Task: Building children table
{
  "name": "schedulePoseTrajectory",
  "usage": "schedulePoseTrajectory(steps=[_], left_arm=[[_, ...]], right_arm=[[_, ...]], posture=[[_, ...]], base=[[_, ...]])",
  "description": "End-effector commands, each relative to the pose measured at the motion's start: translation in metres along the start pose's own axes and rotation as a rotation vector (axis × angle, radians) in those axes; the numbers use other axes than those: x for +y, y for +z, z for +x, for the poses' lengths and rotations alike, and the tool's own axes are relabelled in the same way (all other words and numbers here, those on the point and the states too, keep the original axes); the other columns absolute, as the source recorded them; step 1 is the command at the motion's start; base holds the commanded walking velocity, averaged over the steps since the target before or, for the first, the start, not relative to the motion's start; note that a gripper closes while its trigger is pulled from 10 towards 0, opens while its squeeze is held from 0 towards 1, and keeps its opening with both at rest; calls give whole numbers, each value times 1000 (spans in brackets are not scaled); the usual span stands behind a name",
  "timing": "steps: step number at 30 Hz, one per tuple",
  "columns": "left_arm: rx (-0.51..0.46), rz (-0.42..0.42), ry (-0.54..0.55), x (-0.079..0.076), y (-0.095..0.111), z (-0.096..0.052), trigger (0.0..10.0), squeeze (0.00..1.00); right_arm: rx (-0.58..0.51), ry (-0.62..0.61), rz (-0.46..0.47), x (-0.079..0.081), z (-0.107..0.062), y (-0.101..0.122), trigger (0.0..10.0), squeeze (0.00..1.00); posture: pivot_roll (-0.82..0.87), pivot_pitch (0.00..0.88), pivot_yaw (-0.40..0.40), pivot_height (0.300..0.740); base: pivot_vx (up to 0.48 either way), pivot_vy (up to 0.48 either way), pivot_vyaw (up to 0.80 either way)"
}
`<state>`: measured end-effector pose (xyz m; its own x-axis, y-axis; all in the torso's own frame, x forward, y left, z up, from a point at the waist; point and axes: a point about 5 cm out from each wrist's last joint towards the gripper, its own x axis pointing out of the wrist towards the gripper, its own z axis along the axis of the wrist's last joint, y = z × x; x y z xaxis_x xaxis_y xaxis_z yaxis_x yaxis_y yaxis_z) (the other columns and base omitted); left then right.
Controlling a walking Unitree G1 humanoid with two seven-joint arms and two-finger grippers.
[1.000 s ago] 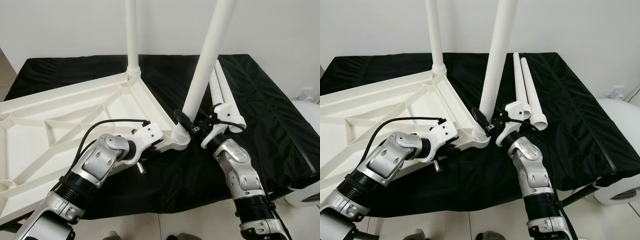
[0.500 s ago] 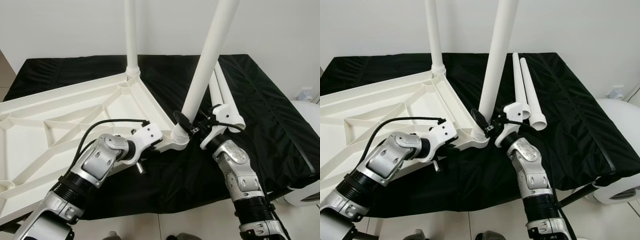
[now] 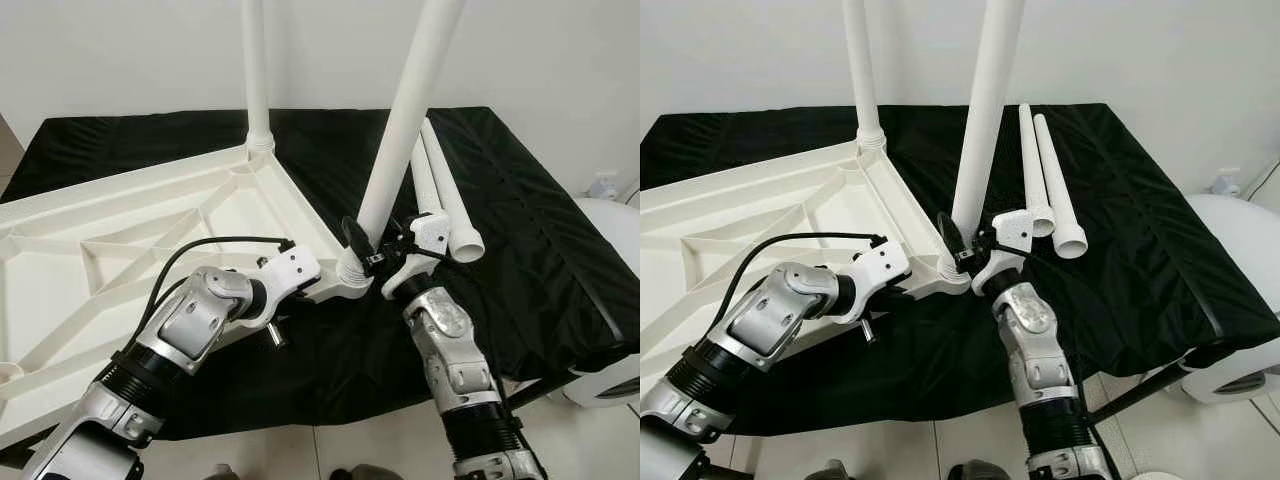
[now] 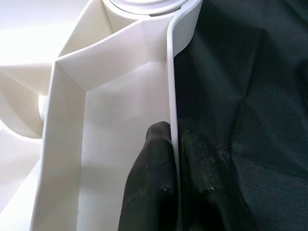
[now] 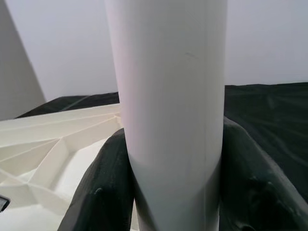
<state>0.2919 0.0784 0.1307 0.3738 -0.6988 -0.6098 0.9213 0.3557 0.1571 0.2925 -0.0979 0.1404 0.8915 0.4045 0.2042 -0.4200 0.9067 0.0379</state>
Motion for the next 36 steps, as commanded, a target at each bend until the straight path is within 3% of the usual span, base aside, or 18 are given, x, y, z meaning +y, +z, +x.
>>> schedulePoseTrajectory(steps=[1,12,22,30,36], left_arm=[[-71,58,39,3,21,-6,10000,0],[-67,51,53,4,20,-11,10000,0],[-78,39,76,7,24,-12,10000,0],[-82,35,93,10,25,-14,10000,0],[-93,31,110,15,29,-15,10000,0]], right_arm=[[226,-3,81,15,-16,-47,10000,0],[177,-57,69,30,-11,-41,10000,0],[139,-23,29,41,-13,-39,10000,0],[132,-31,30,38,-18,-40,10000,0],[108,-139,25,34,-18,-38,10000,0]], posture=[[42,52,-24,740],[55,76,-34,740],[52,82,-48,740],[43,79,-53,740],[42,77,-52,740]], base=[[0,0,0],[0,0,0],[0,0,0],[0,0,0],[0,0,0]])
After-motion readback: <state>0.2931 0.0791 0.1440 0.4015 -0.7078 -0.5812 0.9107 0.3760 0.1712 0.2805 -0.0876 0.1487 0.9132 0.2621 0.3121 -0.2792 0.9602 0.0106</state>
